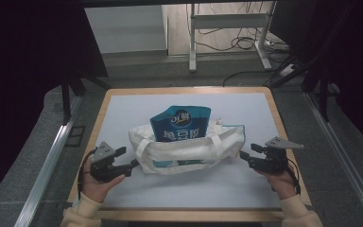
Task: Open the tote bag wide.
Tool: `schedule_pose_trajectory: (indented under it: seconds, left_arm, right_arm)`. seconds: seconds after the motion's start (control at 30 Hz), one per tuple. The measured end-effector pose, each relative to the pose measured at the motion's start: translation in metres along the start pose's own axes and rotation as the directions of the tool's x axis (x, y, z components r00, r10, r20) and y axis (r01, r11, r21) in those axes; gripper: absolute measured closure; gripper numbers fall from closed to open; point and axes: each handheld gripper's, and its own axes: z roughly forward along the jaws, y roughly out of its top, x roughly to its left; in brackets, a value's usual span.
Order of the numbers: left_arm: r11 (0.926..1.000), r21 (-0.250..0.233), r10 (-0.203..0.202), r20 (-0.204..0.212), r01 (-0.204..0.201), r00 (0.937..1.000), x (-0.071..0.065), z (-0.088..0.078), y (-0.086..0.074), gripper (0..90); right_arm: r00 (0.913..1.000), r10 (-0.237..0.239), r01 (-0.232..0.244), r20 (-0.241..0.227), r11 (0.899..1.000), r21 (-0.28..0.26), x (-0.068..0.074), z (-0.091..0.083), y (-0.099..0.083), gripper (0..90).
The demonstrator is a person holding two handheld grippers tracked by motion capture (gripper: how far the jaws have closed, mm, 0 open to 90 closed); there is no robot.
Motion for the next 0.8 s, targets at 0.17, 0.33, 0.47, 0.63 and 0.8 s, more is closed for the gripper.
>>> schedule_pose_trajectory:
  seconds: [0.17, 0.33, 0.47, 0.63, 0.8]
  left_arm:
    - [0.9988, -0.049, -0.008, -0.016, 0.007, 0.9998, 0.003, -0.012, 0.019, 28.5]
    - [0.9977, -0.068, 0.002, -0.022, -0.003, 0.9998, 0.003, -0.011, 0.038, 30.0]
    - [0.9966, -0.082, 0.008, -0.017, -0.01, 0.9998, 0.005, -0.01, 0.052, 39.5]
    - [0.9989, -0.048, 0.005, 0.013, -0.005, 0.9999, 0.012, 0.004, 0.075, 62.6]
    - [0.9999, 0.01, 0.004, 0.043, -0.005, 0.9991, 0.014, 0.022, 0.079, 82.1]
  right_arm:
    - [0.9999, -0.012, 0.012, 0.005, 0.999, -0.046, 0.001, -0.009, 0.016, 43.8]
    - [0.9989, -0.048, 0.047, 0.0, 0.997, -0.06, 0.004, -0.009, 0.039, 53.6]
    - [0.9966, -0.081, 0.081, -0.009, 0.995, -0.055, 0.009, -0.004, 0.061, 64.5]
    - [0.9936, -0.107, 0.106, -0.036, 0.994, -0.033, 0.014, 0.01, 0.084, 76.2]
    - [0.9903, -0.125, 0.124, -0.061, 0.992, -0.012, 0.02, 0.023, 0.095, 83.4]
